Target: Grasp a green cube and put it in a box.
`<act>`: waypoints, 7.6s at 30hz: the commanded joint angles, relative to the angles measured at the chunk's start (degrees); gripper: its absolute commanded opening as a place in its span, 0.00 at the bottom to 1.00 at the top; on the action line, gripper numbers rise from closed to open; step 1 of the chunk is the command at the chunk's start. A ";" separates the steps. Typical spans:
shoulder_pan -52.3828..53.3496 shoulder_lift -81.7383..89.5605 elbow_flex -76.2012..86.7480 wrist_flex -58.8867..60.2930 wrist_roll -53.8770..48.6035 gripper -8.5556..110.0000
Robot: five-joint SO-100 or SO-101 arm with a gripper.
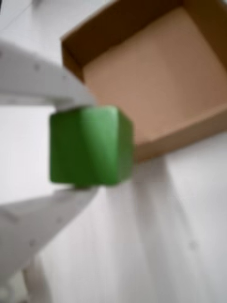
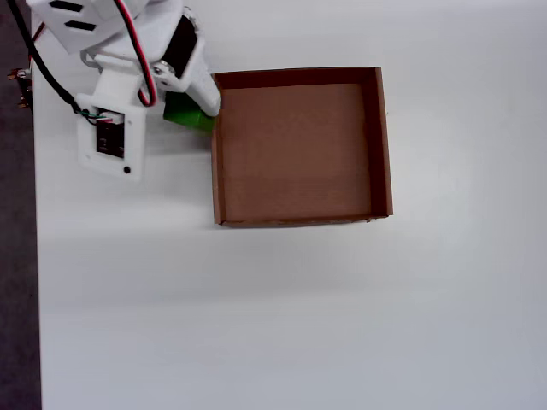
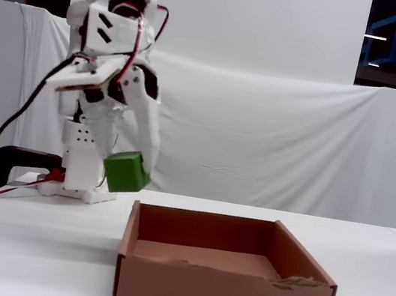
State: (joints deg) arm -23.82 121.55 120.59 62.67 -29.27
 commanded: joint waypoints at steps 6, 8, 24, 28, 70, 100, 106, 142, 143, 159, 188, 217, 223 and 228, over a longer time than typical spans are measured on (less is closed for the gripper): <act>-6.86 -9.23 -13.18 1.41 -0.44 0.19; -7.73 -11.78 -15.21 1.41 -0.44 0.19; -12.66 -26.10 -19.25 -2.20 -0.62 0.19; -12.92 -29.44 -19.07 -5.89 -0.62 0.19; -14.06 -41.40 -25.14 -7.82 -0.79 0.25; 16.70 6.94 13.18 -10.46 -0.79 0.25; 20.48 19.60 25.49 -12.13 -0.79 0.25; 31.46 60.91 49.66 4.92 -0.18 0.25; 31.64 60.91 49.66 4.92 -0.18 0.25; 31.73 60.91 49.66 4.92 -0.18 0.25; 31.73 60.91 49.66 4.92 -0.18 0.25; 31.73 60.91 49.66 4.92 -0.18 0.25; 31.73 60.91 49.66 4.92 -0.18 0.25; 31.73 60.91 49.66 4.92 -0.18 0.25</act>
State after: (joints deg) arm 7.73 182.46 170.60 67.15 -29.44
